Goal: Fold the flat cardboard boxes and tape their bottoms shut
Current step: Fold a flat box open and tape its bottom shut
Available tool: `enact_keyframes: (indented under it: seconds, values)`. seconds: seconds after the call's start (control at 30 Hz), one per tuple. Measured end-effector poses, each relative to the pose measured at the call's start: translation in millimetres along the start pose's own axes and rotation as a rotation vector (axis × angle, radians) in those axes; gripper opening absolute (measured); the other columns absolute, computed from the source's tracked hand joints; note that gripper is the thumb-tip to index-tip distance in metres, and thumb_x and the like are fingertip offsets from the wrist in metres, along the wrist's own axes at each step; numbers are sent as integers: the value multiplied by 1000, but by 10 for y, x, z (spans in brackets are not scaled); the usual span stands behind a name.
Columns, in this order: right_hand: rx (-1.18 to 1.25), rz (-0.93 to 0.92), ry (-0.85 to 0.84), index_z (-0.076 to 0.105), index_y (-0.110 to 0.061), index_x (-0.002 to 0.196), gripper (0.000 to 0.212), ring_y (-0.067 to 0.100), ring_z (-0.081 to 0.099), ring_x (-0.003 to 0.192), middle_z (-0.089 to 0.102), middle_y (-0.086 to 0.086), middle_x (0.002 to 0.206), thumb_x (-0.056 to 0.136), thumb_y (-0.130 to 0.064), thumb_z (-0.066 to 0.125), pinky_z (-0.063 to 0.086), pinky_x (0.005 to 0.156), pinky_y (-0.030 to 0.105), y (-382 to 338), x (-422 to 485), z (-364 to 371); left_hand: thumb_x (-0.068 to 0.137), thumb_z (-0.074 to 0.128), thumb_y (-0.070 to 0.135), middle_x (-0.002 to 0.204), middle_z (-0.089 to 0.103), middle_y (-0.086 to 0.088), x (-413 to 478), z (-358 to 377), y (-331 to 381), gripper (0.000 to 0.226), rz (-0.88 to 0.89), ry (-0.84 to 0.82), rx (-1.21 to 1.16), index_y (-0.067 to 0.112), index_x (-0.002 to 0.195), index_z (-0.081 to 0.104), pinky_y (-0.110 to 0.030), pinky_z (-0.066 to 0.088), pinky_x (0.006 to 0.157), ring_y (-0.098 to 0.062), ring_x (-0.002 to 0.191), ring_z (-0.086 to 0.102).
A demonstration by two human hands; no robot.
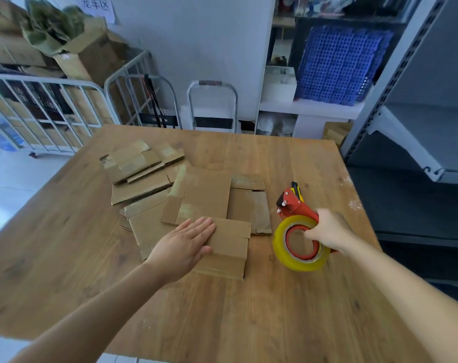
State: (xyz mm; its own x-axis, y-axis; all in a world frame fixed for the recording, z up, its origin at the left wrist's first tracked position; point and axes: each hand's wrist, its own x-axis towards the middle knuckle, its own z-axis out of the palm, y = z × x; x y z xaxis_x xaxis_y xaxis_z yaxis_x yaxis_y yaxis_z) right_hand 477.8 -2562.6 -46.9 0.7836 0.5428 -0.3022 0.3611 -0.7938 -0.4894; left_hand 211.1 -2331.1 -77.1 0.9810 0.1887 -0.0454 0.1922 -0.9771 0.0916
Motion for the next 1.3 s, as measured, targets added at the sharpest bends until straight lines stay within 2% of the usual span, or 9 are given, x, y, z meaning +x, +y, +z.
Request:
enact_keyframes:
  seconds: [0.17, 0.3, 0.47, 0.7, 0.8, 0.97, 1.1, 1.23, 1.3]
  values:
    - [-104, -159, 28, 57, -8, 87, 28, 30, 62, 71, 64, 13, 79, 68, -18, 75, 42, 55, 33, -537, -37, -184, 94, -3, 57, 157, 8, 8, -12, -39, 20, 71, -5, -18, -12, 22, 153, 14, -33, -12, 114, -3, 141, -2]
    - [-108, -248, 76, 58, -7, 83, 27, 31, 62, 70, 63, 12, 76, 67, -18, 76, 51, 61, 43, -970, -84, -218, 100, 5, 54, 153, 35, 3, -35, -41, 2, 67, -2, -14, 13, 18, 149, 34, -44, 8, 113, -7, 139, 15]
    - [-148, -298, 93, 50, -9, 79, 28, 28, 56, 63, 57, 9, 71, 69, -18, 75, 43, 54, 39, -1355, -115, -108, 83, -10, 63, 159, 3, 10, -24, -108, 9, 83, 19, -25, -109, 25, 154, 7, -24, -13, 113, -1, 141, -10]
    - [-220, -314, 133, 45, -14, 80, 30, 19, 52, 63, 52, 0, 70, 75, -21, 75, 39, 54, 35, -1441, -216, 133, 81, -15, 58, 160, 3, 14, -36, -134, -85, 80, 38, -61, -199, 29, 153, 7, -25, -7, 118, 1, 144, -7]
    - [-212, -299, 151, 45, -13, 82, 29, 18, 51, 63, 51, -1, 70, 77, -19, 74, 41, 55, 35, -1413, -235, 141, 99, 11, 48, 158, 13, 16, -33, -151, -119, 57, 41, -39, -305, 29, 153, 18, -25, -2, 120, 0, 146, 3]
    - [-203, -280, 166, 48, -12, 86, 27, 17, 51, 62, 50, -2, 70, 78, -18, 73, 38, 51, 32, -1387, -220, 146, 100, 44, 16, 123, 56, 19, 113, -361, -122, 34, -314, 137, -865, 22, 129, 60, -17, 33, 102, 3, 117, 47]
    - [-213, -259, 163, 49, -12, 89, 27, 21, 56, 66, 53, 0, 73, 79, -19, 72, 46, 56, 38, -1403, -223, 159, 99, 44, 15, 94, 70, -6, 293, -570, -142, 25, -737, 319, -1375, 6, 111, 64, -30, 55, 68, -17, 79, 67]
    - [-204, -253, 162, 47, -13, 88, 27, 21, 56, 65, 53, 0, 72, 79, -19, 72, 46, 55, 38, -1401, -234, 162, 101, 44, 41, 114, 61, -24, 465, -709, -171, 51, -980, -33, -2080, -5, 123, 46, -32, 54, 65, -29, 93, 66]
    - [-210, -261, 158, 47, -13, 88, 27, 21, 57, 66, 54, 1, 73, 79, -19, 72, 48, 57, 40, -1414, -243, 160, 97, 50, 44, 119, 59, -24, 506, -712, -174, 59, -993, -130, -2221, -4, 130, 41, -35, 54, 67, -30, 95, 63]
